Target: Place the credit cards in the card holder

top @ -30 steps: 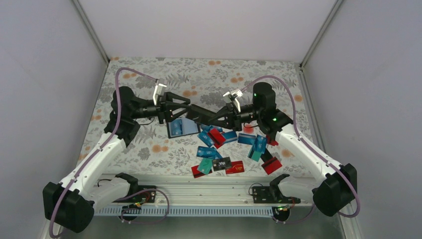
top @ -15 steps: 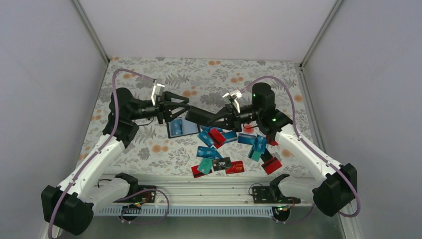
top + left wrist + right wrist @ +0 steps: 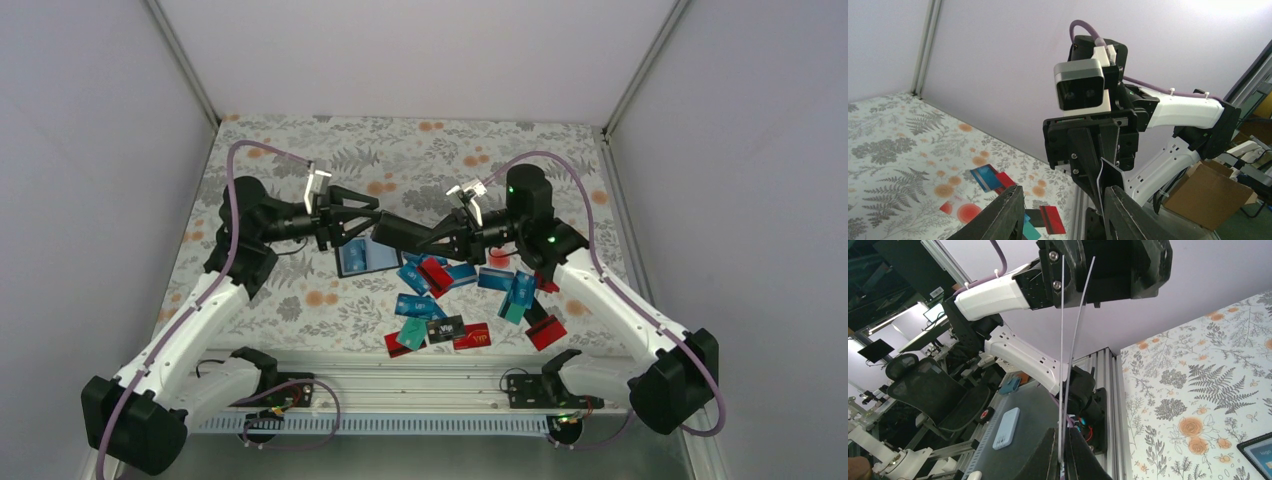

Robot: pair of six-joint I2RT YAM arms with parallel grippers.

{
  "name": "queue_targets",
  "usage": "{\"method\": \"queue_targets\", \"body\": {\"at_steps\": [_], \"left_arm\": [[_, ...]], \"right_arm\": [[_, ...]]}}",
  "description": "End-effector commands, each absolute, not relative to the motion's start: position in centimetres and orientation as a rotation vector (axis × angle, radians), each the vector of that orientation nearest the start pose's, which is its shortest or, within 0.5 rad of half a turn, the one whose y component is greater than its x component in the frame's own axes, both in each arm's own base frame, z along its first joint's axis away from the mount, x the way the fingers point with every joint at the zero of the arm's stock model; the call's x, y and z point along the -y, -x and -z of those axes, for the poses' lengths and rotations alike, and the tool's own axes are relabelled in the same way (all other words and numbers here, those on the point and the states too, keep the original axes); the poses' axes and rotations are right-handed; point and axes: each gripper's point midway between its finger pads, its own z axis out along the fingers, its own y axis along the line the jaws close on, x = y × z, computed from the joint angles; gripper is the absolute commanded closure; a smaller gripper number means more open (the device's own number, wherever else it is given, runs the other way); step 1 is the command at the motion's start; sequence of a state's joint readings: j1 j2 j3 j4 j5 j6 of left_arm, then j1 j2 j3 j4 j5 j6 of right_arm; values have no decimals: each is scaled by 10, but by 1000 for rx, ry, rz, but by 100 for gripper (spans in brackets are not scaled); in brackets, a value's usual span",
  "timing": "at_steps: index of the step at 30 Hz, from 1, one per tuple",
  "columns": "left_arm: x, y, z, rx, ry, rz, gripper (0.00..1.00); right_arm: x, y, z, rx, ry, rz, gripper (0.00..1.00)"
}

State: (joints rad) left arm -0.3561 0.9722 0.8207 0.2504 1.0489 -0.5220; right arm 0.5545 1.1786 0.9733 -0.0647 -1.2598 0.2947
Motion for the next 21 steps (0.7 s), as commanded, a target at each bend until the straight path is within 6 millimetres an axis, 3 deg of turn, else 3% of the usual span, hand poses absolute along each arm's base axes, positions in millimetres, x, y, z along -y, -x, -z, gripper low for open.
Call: {"method": "queue_targets", "body": {"at_steps": [1,12,18,21], "left_arm": [[238,-205,-373,-1490,-868,1406,59],[242,-190,-364,-1502,-965,1441,61],[250,-199,-349,-1564,-947,1469,96],[252,-210,-339,-1607,-900,1476,98]], "right_arm": [[-294,-155,-357,-1520,1230,-1687,96],[-299,-162,-353,-1541,1219,-1676,96],[-306,-184,-339,-1638,1120,-1628,96],[-309,-199,-320,-1738,1032,-1592,96]]}}
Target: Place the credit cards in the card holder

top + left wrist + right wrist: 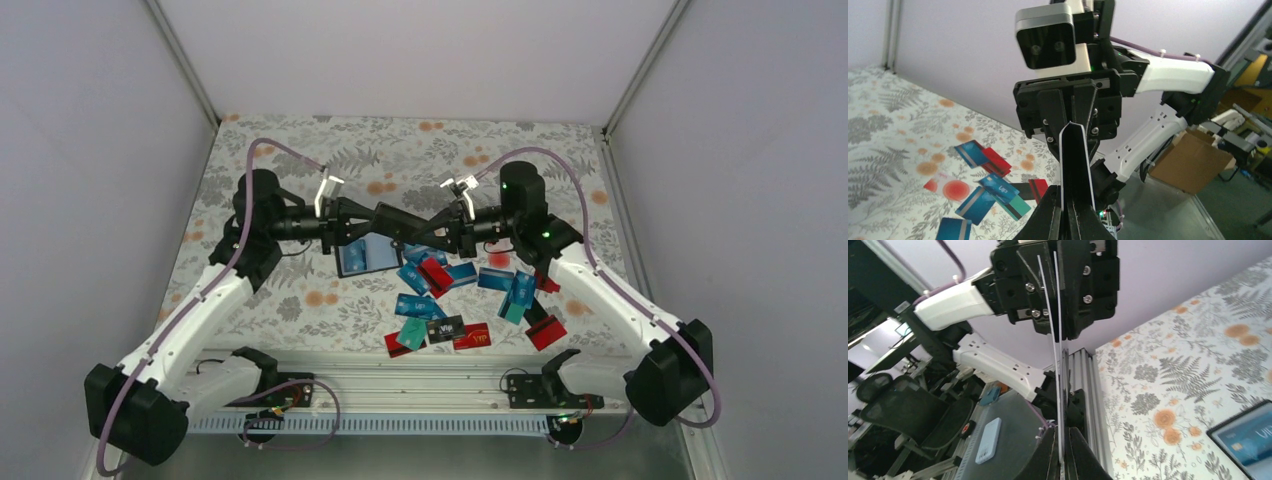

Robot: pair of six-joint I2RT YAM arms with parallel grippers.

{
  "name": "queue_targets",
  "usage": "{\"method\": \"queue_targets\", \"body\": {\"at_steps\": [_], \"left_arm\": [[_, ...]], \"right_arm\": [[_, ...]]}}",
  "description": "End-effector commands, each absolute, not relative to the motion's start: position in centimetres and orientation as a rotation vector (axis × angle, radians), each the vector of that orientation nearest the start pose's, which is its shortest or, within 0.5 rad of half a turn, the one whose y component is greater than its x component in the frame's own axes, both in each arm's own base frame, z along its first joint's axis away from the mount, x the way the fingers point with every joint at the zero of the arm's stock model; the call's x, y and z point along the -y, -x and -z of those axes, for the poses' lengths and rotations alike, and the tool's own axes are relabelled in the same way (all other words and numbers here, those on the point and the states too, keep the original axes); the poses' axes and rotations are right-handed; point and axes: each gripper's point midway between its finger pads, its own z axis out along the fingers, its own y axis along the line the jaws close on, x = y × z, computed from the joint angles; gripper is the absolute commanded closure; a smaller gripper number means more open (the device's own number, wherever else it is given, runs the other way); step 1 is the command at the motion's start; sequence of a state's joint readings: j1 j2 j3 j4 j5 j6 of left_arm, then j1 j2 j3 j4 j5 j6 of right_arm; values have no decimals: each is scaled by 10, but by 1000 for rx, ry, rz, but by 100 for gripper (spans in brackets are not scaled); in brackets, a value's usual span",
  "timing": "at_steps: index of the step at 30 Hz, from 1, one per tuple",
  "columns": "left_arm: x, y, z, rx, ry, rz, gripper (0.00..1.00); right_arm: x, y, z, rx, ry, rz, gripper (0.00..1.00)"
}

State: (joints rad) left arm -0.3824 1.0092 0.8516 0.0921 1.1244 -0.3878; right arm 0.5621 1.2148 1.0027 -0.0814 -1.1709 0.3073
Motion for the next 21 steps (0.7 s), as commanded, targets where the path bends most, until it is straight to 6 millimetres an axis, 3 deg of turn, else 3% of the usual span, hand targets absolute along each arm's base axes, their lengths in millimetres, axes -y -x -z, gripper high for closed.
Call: {"method": "queue_targets", "body": {"at_steps": [1,4,10,13,19,21], "left_arm": [[253,-212,-337,-1607,-891,1480,98],[257,-221,-325,-1639,-860,1506,98],[270,-244,-294,-1729,-786,1544,98],[281,-258,-271,-1792,-753,1553,98],[308,-289,-217,-1912,-698,1555,98],[312,-303,-206,-1936,-674,1525,98]], "right_arm": [[-309,-203,-314,-1773,997,-1580,96],[-308,-210,-299,-1841,919,-1577,96],[-294,-236,-261,-2009,679,-1456,75],[-279,-254,-227,-2138,496,-1402,72],[-242,-271,-144,-2381,181,-1301,69],[-234,-275,-131,-2411,146,-1282,68]]}}
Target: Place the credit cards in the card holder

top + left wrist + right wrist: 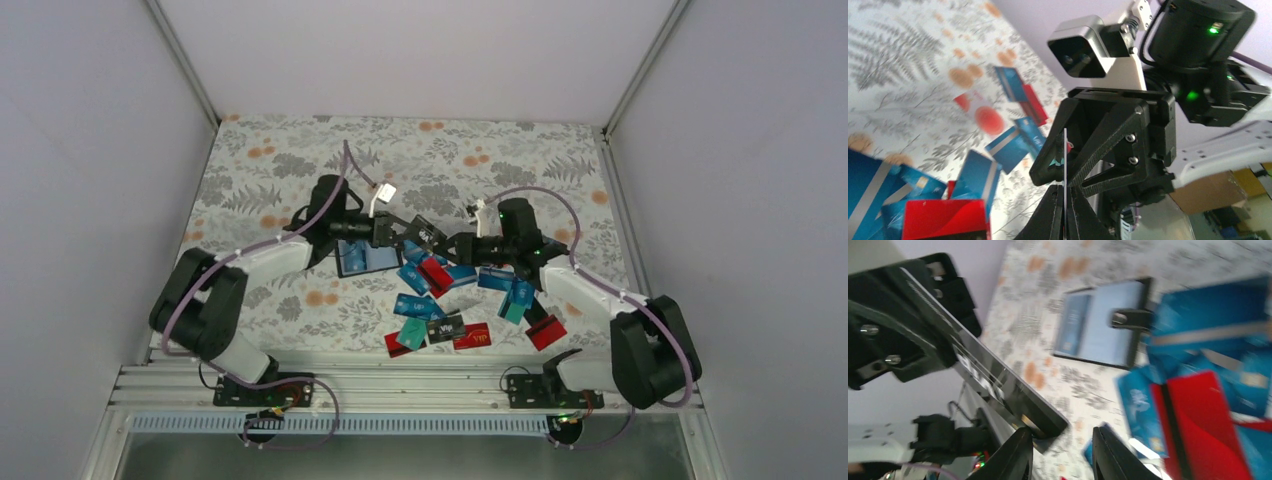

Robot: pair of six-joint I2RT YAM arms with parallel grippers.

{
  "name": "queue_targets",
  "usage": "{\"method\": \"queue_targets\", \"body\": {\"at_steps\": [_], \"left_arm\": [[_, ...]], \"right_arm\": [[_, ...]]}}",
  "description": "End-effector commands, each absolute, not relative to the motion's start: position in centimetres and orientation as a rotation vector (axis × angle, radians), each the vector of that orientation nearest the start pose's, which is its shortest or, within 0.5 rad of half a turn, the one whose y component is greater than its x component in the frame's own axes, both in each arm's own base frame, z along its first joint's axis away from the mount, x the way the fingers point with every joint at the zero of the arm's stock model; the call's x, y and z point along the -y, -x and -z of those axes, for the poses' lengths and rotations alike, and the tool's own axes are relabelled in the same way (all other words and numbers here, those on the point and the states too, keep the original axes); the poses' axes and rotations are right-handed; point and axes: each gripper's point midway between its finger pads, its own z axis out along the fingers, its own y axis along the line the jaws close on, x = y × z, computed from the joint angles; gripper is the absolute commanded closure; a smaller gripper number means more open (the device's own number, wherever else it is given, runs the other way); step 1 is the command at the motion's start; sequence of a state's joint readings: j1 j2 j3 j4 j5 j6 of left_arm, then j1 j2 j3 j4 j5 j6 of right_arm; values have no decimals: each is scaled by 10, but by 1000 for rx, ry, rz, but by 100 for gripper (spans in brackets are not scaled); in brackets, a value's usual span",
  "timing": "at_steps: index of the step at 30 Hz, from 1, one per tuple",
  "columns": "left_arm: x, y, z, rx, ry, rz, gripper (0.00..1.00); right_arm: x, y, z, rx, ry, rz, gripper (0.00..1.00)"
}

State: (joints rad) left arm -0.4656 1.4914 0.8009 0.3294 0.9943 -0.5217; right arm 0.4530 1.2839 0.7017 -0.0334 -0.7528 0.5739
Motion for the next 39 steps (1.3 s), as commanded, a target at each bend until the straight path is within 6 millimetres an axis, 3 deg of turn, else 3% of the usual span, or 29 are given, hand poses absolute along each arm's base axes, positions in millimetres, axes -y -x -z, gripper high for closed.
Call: {"method": "queue_targets", "body": {"at_steps": [1,3,7,12,16,20,23,28,32,39], "left_arm": [[314,-309,-203,-1951,-662,1505,98],[316,-321,-199,-1977,-649,1469,98],[316,-336,-212,-1987,-625,1393,98],[306,-333,-234,-1952,-583,1331,98],[292,-332,-254,-1942,-413,1331,97],[281,-322,-279,-1898,-302,1375,98],[281,-309,-300,-1870,-398,1366,98],[281,-300,-300,-2076,-592,1247,98],[286,-270,-313,-2067,-737,1362,98],[284,-247,-315,-2085,-856,1423,98]], "right_arm": [[-232,-276,-129,-2412,151,-1272,67],[-231,-280,-132,-2391,170,-1263,62],[-233,-283,-155,-2311,225,-1274,39],[-241,-279,-185,-2207,277,-1367,14],[-247,-278,-212,-2096,300,-1444,5],[-250,-282,-235,-2009,308,-1459,3],[-253,-281,-257,-1933,364,-1474,4],[-253,-273,-283,-1862,523,-1404,13],[-254,-255,-289,-1807,637,-1426,16],[-259,-224,-299,-1734,805,-1549,22]]}}
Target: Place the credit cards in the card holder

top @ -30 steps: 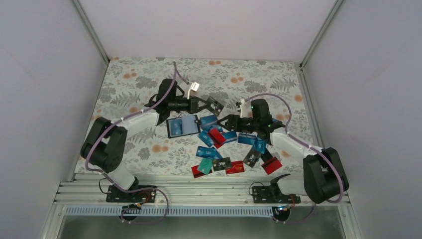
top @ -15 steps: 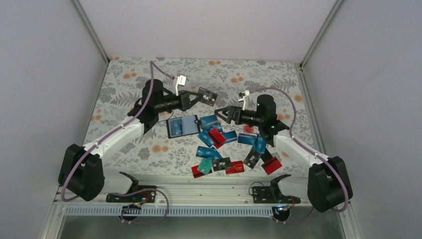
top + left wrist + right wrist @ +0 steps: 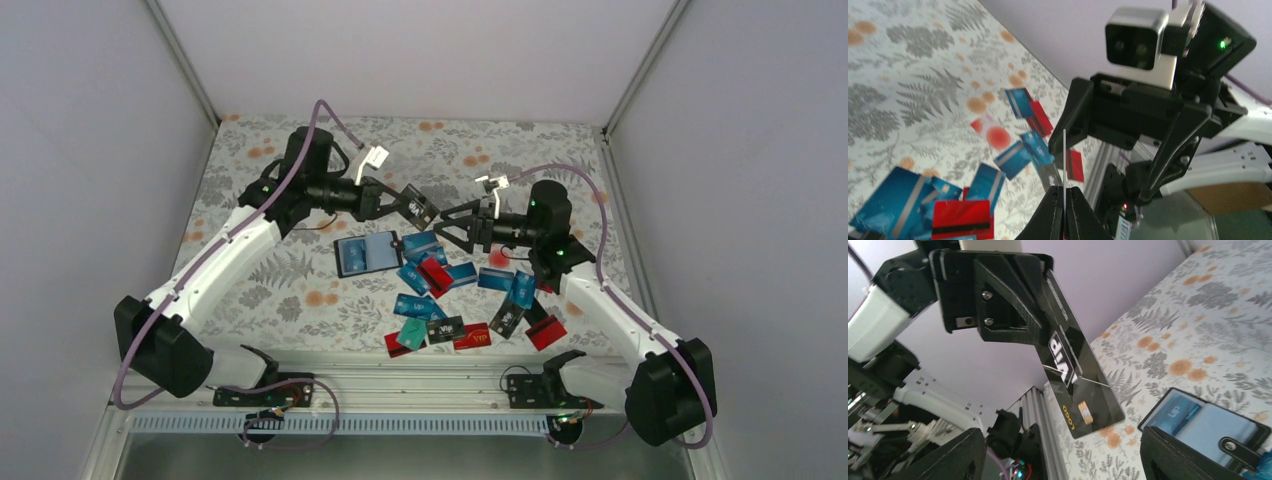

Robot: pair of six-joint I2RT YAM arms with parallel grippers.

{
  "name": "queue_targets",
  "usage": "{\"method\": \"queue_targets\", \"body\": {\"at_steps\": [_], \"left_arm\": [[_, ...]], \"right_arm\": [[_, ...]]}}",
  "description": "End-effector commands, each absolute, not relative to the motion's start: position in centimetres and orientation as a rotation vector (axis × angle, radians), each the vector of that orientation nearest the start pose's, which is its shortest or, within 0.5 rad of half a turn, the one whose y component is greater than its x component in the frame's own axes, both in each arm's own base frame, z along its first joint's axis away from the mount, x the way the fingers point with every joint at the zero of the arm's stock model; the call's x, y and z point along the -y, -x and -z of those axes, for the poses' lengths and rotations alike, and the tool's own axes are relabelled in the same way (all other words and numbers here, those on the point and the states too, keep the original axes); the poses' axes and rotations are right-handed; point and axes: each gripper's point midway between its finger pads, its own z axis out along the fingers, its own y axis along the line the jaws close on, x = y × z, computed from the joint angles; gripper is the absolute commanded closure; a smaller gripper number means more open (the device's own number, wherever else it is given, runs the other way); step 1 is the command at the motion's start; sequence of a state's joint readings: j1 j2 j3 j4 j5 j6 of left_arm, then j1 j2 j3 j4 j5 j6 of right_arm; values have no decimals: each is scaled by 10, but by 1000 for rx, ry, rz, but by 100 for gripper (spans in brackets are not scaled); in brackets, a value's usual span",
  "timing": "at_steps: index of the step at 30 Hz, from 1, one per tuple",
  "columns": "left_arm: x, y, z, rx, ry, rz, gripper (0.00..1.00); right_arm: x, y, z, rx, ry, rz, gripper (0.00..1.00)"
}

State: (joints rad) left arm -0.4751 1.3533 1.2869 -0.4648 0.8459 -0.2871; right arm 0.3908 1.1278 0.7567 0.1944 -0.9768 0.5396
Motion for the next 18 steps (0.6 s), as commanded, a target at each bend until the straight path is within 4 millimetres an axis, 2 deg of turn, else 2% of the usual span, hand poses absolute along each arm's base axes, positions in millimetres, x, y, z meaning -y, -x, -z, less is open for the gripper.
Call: {"method": "queue_targets", "body": {"at_steps": [1,8,14,18], "left_arm": [[285,-244,-317,-2080,-871,1433,98],[285,-226,-325,-2025,-973,1497,98],[285,-225,-311,-2066,-950,1522,98],[286,-222,-305,-2071,-955,1534,98]], "right_arm": [[-260,-223,-299,-1742,821,-1561,23],[-270,-215,-295,-1766,904,-1610,22],[-289,-186,-301,-1710,1065,-1677,38],[-297,-175,-306,-1681,1113,-1686,51]]}}
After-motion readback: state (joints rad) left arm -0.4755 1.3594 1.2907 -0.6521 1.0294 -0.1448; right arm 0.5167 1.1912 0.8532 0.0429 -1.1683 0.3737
